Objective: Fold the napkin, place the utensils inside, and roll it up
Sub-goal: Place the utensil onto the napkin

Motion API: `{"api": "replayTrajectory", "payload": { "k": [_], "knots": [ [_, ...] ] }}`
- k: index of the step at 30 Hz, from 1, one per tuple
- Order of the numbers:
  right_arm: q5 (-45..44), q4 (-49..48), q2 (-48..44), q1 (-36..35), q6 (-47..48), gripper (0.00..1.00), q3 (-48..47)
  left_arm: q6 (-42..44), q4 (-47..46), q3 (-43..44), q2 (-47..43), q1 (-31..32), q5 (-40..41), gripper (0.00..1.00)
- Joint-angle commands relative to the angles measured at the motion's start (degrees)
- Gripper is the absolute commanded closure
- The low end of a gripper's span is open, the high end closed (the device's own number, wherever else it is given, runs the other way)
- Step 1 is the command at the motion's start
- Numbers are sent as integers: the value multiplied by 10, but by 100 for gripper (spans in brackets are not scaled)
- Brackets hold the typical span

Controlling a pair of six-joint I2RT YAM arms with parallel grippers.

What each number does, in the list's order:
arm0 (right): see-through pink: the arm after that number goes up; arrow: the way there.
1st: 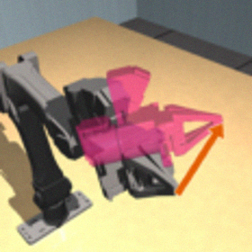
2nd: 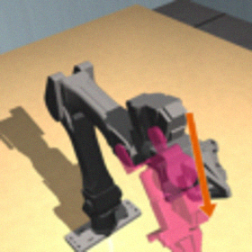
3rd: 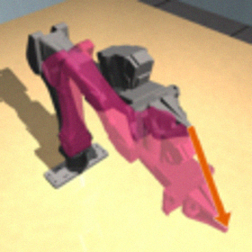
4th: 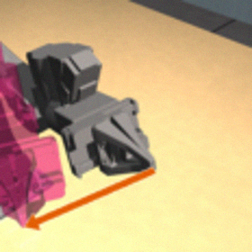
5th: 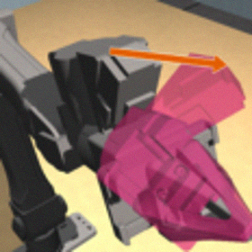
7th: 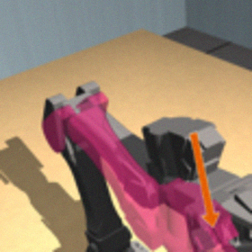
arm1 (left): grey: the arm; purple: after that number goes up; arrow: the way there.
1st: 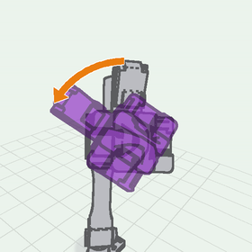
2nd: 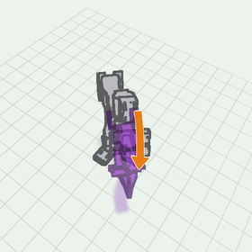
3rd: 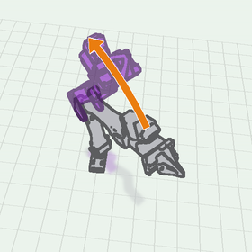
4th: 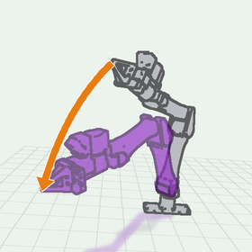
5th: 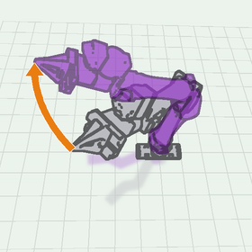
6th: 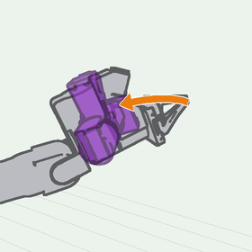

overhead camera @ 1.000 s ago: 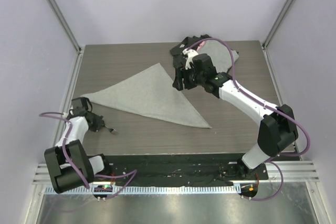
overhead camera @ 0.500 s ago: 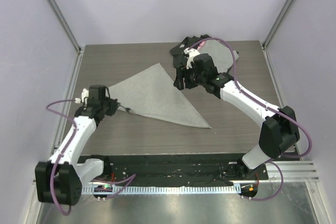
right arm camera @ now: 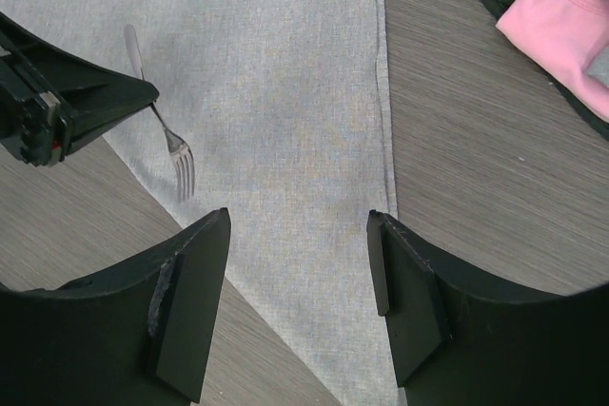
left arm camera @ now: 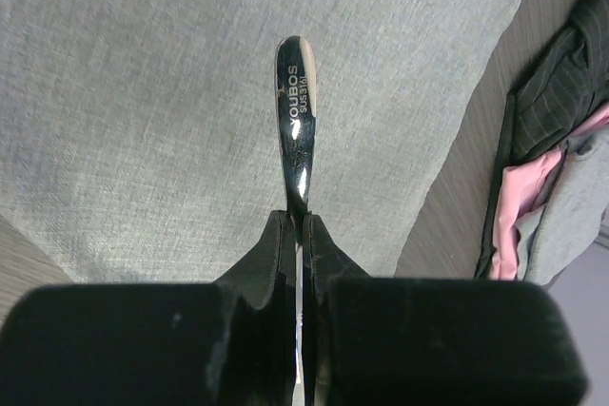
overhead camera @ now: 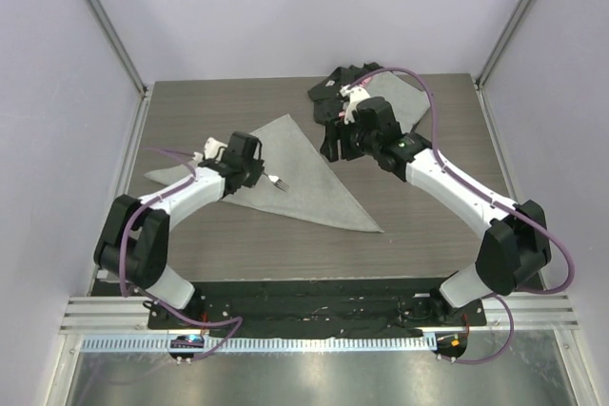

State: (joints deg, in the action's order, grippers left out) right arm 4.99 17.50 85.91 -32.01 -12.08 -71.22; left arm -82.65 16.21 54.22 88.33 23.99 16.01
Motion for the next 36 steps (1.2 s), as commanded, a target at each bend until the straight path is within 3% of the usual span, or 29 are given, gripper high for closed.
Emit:
{"api": "replayTrajectory", "payload": {
  "k": [1,9,36],
  "knots": [
    [-12,-4,-32,5,6,33,4,-72,-26,9,10,35,89,100],
    [-10,-3,-39,4,5,33,7,-161,-28,-9,43,69,109,100],
    [-11,2,-46,4,7,32,19,-232,15,-54,50,84,130,100]
  ]
}}
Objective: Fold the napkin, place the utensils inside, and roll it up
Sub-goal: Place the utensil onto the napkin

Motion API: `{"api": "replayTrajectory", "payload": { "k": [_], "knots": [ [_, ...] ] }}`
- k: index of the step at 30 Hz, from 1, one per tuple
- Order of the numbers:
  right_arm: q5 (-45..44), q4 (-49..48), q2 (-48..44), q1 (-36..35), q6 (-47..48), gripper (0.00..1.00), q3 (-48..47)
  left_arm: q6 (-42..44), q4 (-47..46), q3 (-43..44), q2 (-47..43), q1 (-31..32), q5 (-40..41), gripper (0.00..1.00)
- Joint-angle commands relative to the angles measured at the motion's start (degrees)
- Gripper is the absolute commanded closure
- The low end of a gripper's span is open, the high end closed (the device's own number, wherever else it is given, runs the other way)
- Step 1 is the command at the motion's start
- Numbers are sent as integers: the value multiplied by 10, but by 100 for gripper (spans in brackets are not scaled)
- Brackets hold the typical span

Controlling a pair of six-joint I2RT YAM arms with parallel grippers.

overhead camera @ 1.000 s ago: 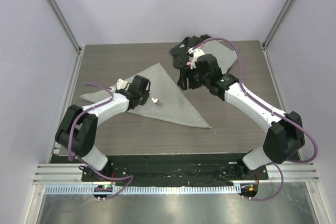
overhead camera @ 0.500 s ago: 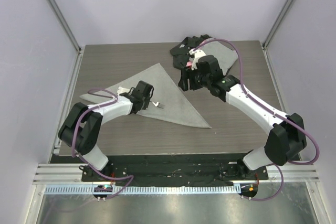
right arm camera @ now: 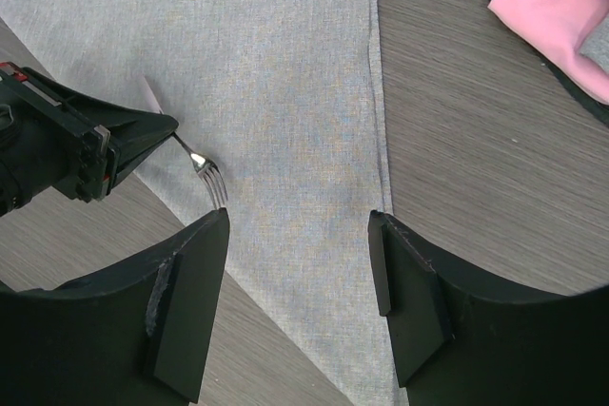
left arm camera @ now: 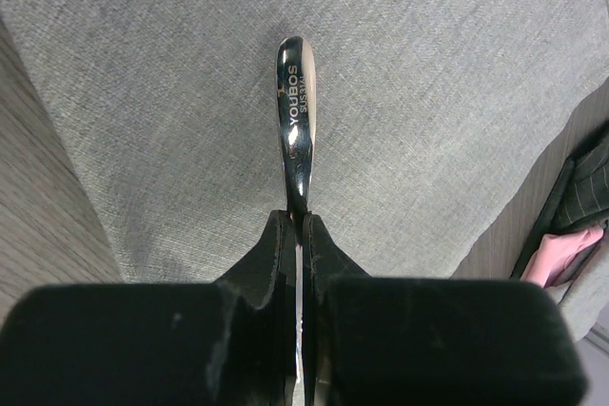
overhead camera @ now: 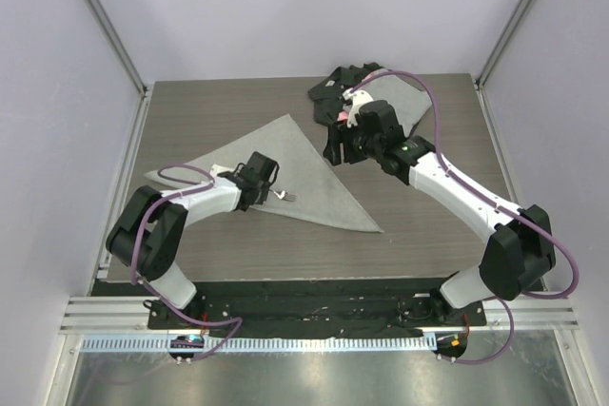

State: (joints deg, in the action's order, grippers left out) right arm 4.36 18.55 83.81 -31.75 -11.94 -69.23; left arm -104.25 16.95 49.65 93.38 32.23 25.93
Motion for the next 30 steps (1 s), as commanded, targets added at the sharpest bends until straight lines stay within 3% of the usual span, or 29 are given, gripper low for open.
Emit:
{"api": "replayTrajectory", "payload": {
  "k": [1,12,15,20,30],
  "knots": [
    [-6,-9,-26,1,7,32,0,-16,12,-9,-2,2,32,100],
    [-4,-6,-27,2,4,32,3,-17,8,-15,2,2,21,100],
    [-4,-4,-28,0,3,32,4,-17,7,-16,0,1,22,87],
    [-5,-4,-33,2,2,31,10,-8,8,-10,-4,1,24,58],
    [-8,6,-55,2,-7,31,18,43,25,15,-45,1,37,24]
  ]
}}
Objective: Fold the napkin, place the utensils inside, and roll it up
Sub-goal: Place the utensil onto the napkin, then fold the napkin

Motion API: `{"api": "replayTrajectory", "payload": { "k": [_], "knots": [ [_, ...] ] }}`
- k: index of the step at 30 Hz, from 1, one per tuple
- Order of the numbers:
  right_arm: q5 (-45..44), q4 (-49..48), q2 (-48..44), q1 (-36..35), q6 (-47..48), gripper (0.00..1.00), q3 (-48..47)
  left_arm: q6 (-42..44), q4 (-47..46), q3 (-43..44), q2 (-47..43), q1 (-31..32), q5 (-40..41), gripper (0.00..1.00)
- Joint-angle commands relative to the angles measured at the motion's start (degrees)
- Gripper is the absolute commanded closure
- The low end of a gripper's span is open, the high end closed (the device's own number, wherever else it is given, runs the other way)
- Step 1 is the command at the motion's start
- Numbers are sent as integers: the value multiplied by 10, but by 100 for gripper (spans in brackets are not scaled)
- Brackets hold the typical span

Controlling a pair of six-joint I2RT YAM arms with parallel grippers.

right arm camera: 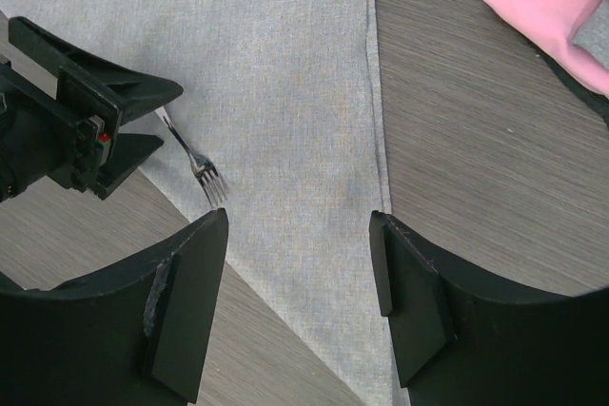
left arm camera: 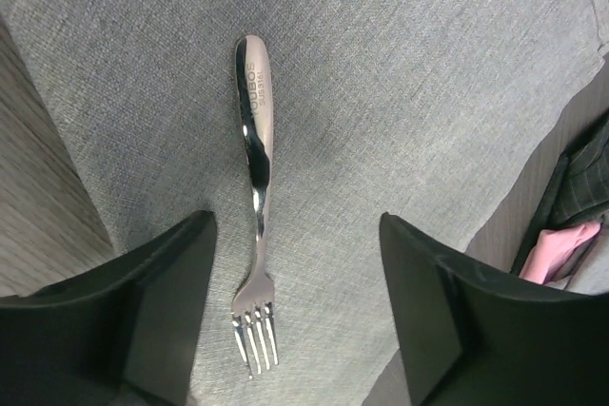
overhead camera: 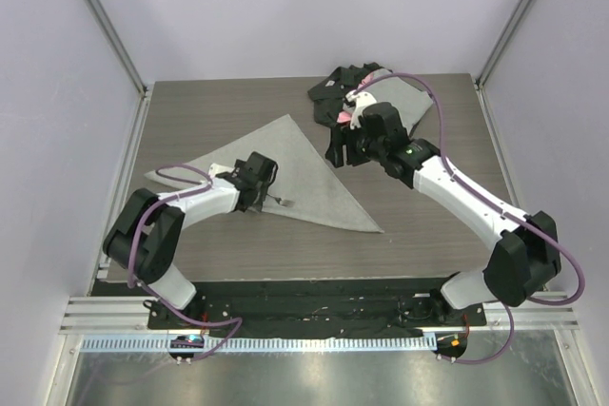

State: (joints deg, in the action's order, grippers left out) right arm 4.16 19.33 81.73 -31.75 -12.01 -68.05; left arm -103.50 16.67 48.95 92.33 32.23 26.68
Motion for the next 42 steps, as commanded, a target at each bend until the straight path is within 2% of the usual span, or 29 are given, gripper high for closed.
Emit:
{"api": "replayTrajectory", "payload": {
  "k": [1,4,9,10,12,13,15,17,18,19,22,23,27,33,42],
  "knots": [
    [-9,3,-39,3,-9,30,8,41,29,26,-39,1,31,16],
    [-16,21,-47,9,-25,30,16,78,40,43,-58,1,37,7],
    [-7,41,-75,43,-68,27,49,154,36,76,-93,0,70,2],
    [-5,50,-81,56,-86,27,55,214,26,83,-97,-6,72,1],
    [3,61,-97,70,-103,26,78,274,14,91,-105,-20,63,0],
    [6,75,-101,81,-123,26,87,344,-17,88,-111,-33,45,0],
    [15,92,-116,92,-144,26,113,404,-37,84,-113,-94,-64,0],
    [21,119,-124,107,-174,26,142,476,-13,87,-111,-157,-166,1],
    [35,137,-130,113,-181,27,154,500,1,88,-112,-173,-182,2],
    [38,145,-134,114,-187,28,165,529,39,89,-117,-182,-184,3],
    [40,179,-147,117,-220,32,203,641,65,91,-159,-197,-171,2],
    [42,186,-150,117,-227,33,223,700,98,99,-167,-199,-171,1],
    [42,191,-162,118,-268,40,267,813,194,158,-150,-200,-135,1],
    [32,202,-160,116,-282,46,282,875,182,145,-162,-204,-107,0],
    [19,178,-176,116,-330,42,321,878,173,140,-173,-213,-134,0]
  ]
}}
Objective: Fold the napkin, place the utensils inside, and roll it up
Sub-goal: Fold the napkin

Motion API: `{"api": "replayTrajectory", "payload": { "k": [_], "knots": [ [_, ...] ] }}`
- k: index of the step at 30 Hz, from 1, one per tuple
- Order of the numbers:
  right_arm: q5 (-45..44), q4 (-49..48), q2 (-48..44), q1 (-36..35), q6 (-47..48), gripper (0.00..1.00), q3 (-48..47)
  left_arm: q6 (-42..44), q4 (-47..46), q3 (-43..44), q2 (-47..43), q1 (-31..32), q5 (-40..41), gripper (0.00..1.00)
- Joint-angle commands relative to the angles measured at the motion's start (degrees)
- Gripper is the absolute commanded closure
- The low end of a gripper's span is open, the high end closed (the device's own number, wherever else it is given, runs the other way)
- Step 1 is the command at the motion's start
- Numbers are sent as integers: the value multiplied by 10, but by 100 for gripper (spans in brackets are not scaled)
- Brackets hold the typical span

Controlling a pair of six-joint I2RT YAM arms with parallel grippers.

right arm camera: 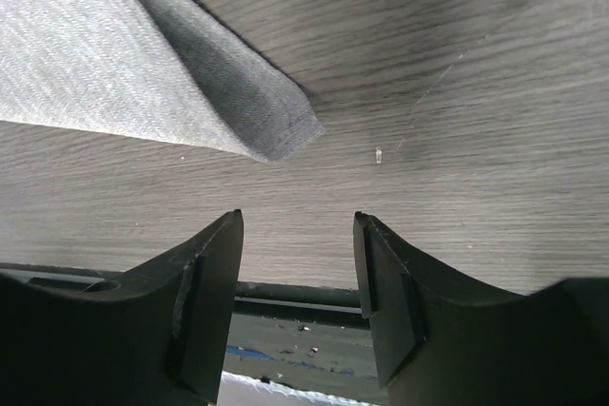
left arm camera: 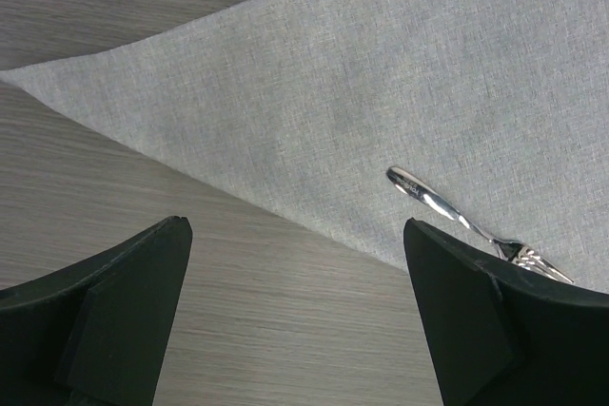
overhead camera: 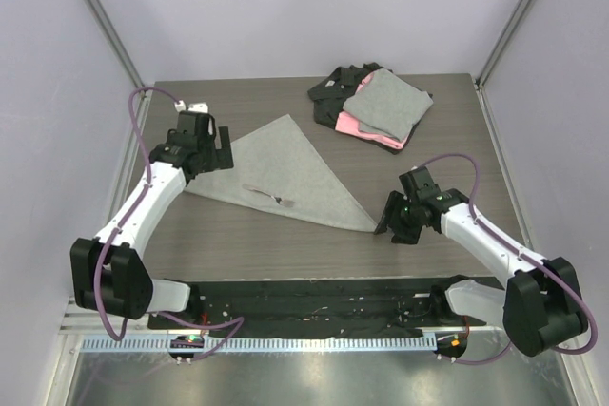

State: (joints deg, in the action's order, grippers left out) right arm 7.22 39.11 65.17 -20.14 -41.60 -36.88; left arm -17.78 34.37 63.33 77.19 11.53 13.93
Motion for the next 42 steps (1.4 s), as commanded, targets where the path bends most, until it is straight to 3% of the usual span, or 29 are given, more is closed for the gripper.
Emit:
{"api": "replayTrajectory", "payload": {
  "k": [1,12,25,36,42],
  "knots": [
    [-11,-26,-9,0,-38,42,14,20,-4,-3,-20,-6,-7,0],
    [-28,-92,24,0,-64,41,21,22,-6,-9,-27,-9,1,0],
    [-61,-105,60,0,-63,42,19,24,-6,-10,-26,-12,5,0],
    [-64,-111,89,0,-32,50,17,23,-6,-10,-31,-17,10,0],
    [-59,-116,104,-1,-23,59,14,23,-7,-12,-34,-20,15,0]
  ]
}}
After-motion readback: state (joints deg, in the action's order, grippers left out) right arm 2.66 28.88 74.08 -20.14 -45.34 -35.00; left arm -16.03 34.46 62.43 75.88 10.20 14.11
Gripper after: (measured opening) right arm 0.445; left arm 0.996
